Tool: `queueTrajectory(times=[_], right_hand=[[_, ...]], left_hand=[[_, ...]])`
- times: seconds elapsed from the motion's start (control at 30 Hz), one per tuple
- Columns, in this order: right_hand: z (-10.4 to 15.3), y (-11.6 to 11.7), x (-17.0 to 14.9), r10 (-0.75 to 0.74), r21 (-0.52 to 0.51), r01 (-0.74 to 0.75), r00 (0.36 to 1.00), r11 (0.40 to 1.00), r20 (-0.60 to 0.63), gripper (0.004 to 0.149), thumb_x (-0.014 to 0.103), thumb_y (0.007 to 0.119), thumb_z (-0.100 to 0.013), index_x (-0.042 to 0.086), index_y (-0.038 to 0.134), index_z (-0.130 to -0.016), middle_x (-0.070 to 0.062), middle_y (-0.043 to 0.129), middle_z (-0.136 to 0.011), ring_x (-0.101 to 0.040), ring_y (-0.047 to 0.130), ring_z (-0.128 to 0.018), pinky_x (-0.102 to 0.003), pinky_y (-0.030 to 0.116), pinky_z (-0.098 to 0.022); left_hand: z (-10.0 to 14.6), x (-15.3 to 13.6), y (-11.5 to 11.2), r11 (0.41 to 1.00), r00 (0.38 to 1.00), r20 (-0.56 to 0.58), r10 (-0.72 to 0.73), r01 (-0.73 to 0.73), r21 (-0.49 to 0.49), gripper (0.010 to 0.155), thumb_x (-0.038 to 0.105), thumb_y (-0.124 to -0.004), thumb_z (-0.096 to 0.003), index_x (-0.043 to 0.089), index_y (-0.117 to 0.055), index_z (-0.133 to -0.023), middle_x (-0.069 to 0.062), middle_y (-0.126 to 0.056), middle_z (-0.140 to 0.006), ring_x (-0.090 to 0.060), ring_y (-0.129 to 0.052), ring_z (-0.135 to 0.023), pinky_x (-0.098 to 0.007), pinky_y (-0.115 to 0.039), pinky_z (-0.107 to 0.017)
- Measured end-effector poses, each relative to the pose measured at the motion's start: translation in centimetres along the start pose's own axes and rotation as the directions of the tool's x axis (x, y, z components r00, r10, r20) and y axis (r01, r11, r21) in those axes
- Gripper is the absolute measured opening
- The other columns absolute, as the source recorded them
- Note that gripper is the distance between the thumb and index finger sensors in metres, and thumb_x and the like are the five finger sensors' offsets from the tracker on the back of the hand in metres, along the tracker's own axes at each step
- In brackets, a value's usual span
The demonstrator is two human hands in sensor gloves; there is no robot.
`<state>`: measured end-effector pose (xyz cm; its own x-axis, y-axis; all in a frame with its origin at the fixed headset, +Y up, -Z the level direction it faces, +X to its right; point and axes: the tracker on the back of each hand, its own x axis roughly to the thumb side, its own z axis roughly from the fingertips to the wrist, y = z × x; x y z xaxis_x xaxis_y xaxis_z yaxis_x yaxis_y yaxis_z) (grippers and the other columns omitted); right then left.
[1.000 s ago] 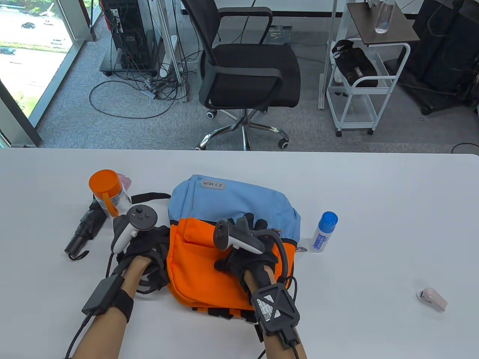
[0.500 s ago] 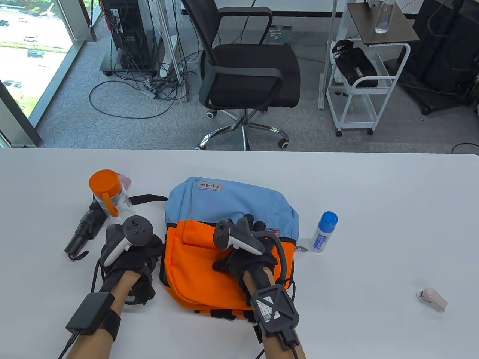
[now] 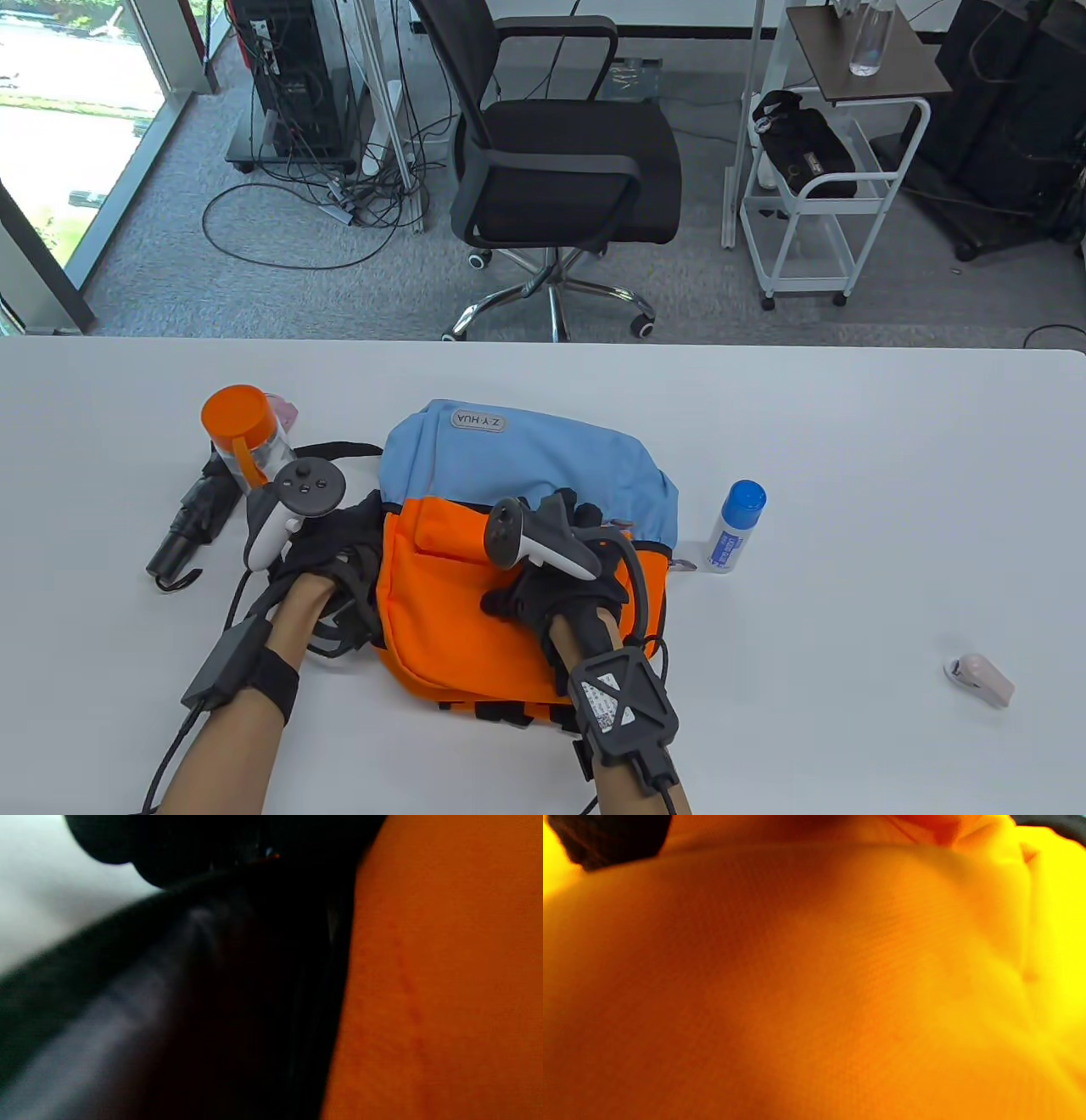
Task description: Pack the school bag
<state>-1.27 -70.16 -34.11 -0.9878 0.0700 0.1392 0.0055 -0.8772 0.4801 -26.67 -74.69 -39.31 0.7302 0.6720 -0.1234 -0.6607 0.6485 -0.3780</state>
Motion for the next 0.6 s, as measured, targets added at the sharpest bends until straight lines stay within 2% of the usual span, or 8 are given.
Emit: queueTrajectory(times=[0.03,0.07,0.17,0.27,0.33,0.47,0.57,0.6], right_hand=[[-0.1,-0.1,0.1,-0.002,0.002,0.002,1.0,1.0,-0.002,0.101,0.064,0.07,-0.038,0.026,0.004,-0.104,-0.035,-0.003,-0.109,-0.063,0.019,-0.101,-0.086,0.041,-0.066],[-0.1,-0.2,0.1,-0.003,0.005,0.003,1.0,1.0,-0.007,0.101,0.064,0.07,-0.037,0.026,0.005,-0.104,-0.035,-0.003,-0.109,-0.063,0.019,-0.101,-0.087,0.041,-0.065],[-0.1,-0.3,0.1,0.0,0.007,0.0,1.0,1.0,-0.013,0.101,0.065,0.071,-0.037,0.026,0.005,-0.104,-0.034,-0.002,-0.11,-0.062,0.02,-0.102,-0.088,0.043,-0.063],[-0.2,-0.3,0.1,0.005,-0.005,-0.005,1.0,1.0,-0.016,0.101,0.065,0.071,-0.037,0.026,0.006,-0.104,-0.035,-0.001,-0.11,-0.062,0.021,-0.101,-0.087,0.044,-0.063],[-0.2,-0.2,0.2,0.007,-0.011,-0.007,1.0,1.0,-0.021,0.101,0.066,0.07,-0.037,0.026,0.006,-0.103,-0.035,-0.001,-0.11,-0.062,0.022,-0.101,-0.085,0.047,-0.064],[-0.1,-0.2,0.2,-0.007,-0.013,0.007,1.0,1.0,-0.03,0.101,0.066,0.07,-0.037,0.026,0.005,-0.103,-0.035,-0.001,-0.11,-0.062,0.021,-0.101,-0.086,0.049,-0.063],[-0.1,-0.1,0.2,-0.021,-0.021,0.02,0.999,1.0,-0.035,0.101,0.066,0.07,-0.037,0.026,0.005,-0.103,-0.035,-0.001,-0.109,-0.062,0.021,-0.101,-0.086,0.05,-0.063],[-0.2,-0.1,0.2,-0.027,-0.023,0.026,0.999,0.999,-0.037,0.101,0.066,0.07,-0.037,0.027,0.005,-0.103,-0.035,-0.001,-0.109,-0.061,0.021,-0.101,-0.085,0.051,-0.063]], left_hand=[[0.2,-0.1,-0.1,0.998,0.998,-0.029,-0.055,0.055,0.003,0.066,0.031,-0.075,-0.0526,-0.008,-0.067,-0.105,-0.013,-0.092,-0.077,-0.038,-0.077,-0.064,-0.051,-0.072,-0.047],[0.4,-0.1,-0.1,0.994,0.993,-0.037,-0.111,0.111,0.011,0.056,0.033,-0.072,-0.0535,-0.003,-0.079,-0.095,-0.01,-0.093,-0.071,-0.037,-0.077,-0.063,-0.051,-0.072,-0.047],[1.7,0.0,0.1,0.973,0.974,-0.049,-0.222,0.224,0.048,0.046,0.037,-0.069,-0.0536,0.006,-0.088,-0.083,-0.007,-0.094,-0.061,-0.036,-0.079,-0.061,-0.051,-0.073,-0.045],[3.2,0.4,0.1,0.947,0.949,-0.047,-0.311,0.313,0.069,0.046,0.038,-0.07,-0.0535,0.006,-0.09,-0.08,-0.006,-0.095,-0.057,-0.035,-0.082,-0.059,-0.051,-0.075,-0.044],[4.9,0.7,-0.3,0.915,0.915,-0.037,-0.402,0.403,0.015,0.047,0.039,-0.07,-0.0535,0.007,-0.091,-0.08,-0.005,-0.096,-0.057,-0.034,-0.084,-0.059,-0.05,-0.077,-0.045],[8.4,0.9,-1.7,0.855,0.855,-0.011,-0.519,0.519,-0.018,0.049,0.04,-0.071,-0.0536,0.006,-0.094,-0.079,-0.003,-0.099,-0.055,-0.031,-0.088,-0.056,-0.048,-0.081,-0.043],[10.8,1.0,-3.0,0.816,0.818,0.009,-0.575,0.575,-0.059,0.049,0.041,-0.072,-0.0532,0.006,-0.095,-0.08,-0.003,-0.101,-0.054,-0.03,-0.09,-0.055,-0.047,-0.082,-0.042],[11.8,0.9,-3.5,0.823,0.825,0.009,-0.565,0.564,-0.069,0.05,0.041,-0.072,-0.0534,0.007,-0.095,-0.081,-0.003,-0.101,-0.054,-0.031,-0.09,-0.056,-0.047,-0.082,-0.042]])
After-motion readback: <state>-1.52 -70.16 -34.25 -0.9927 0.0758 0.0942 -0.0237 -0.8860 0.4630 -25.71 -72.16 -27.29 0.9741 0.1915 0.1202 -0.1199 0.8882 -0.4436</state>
